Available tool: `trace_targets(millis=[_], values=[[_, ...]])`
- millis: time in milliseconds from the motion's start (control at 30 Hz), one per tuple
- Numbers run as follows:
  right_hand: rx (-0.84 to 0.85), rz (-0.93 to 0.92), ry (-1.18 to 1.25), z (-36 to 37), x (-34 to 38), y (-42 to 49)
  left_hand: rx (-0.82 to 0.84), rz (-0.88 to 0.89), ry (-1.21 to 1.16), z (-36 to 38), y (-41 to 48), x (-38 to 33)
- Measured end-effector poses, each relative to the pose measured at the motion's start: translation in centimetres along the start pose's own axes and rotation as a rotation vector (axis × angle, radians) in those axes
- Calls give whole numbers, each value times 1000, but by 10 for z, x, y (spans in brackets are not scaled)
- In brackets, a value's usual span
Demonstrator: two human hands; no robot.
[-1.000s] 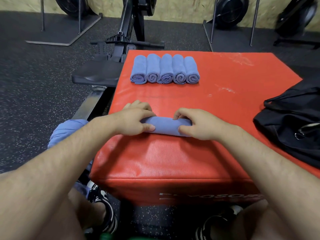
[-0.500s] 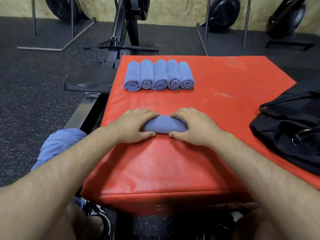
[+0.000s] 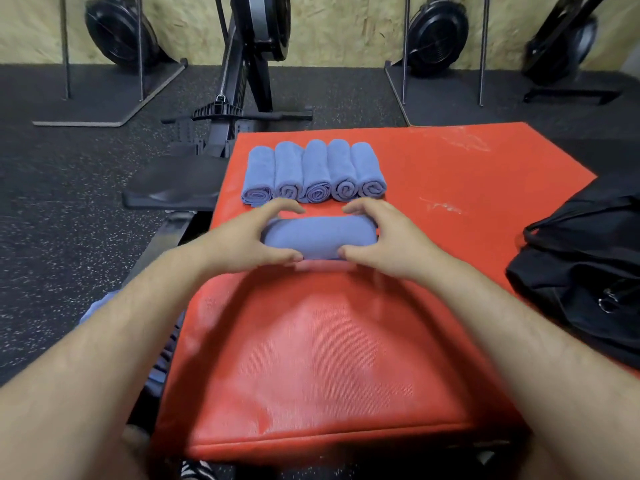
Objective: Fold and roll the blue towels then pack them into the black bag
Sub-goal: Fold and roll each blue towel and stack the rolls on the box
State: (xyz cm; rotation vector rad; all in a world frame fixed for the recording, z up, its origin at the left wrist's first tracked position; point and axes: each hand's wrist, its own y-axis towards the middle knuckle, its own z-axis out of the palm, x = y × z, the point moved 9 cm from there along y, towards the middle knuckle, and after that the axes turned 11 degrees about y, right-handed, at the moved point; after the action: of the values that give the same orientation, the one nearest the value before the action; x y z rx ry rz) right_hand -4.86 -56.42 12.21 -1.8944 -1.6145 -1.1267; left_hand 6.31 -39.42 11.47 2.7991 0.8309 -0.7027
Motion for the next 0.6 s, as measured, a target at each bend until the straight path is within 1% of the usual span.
trace_targets(millis=[67, 100, 167, 233, 300, 433, 533, 600], values=[[-76, 20, 124, -13, 7, 4, -83, -7, -54, -19, -3, -6], [-88, 40, 188, -17, 9, 6, -119, -11, -86, -28, -5, -7], [-83, 63, 291, -22, 13, 7, -166, -33, -153, -43, -11, -6], [-83, 70, 333, -24, 15, 7, -194, -61, -238, -52, -18, -1], [-75, 82, 386, -25, 17, 7, -184, -71, -368, -54, -25, 2], [8, 106, 597, -13, 28, 5, -209, -57, -531, -60, -32, 5], [-26, 97, 618, -8, 36, 4, -257, -87, -534, -62, -34, 12], [-104, 83, 550, -7, 37, 4, -275, -129, -521, -59, -33, 21]])
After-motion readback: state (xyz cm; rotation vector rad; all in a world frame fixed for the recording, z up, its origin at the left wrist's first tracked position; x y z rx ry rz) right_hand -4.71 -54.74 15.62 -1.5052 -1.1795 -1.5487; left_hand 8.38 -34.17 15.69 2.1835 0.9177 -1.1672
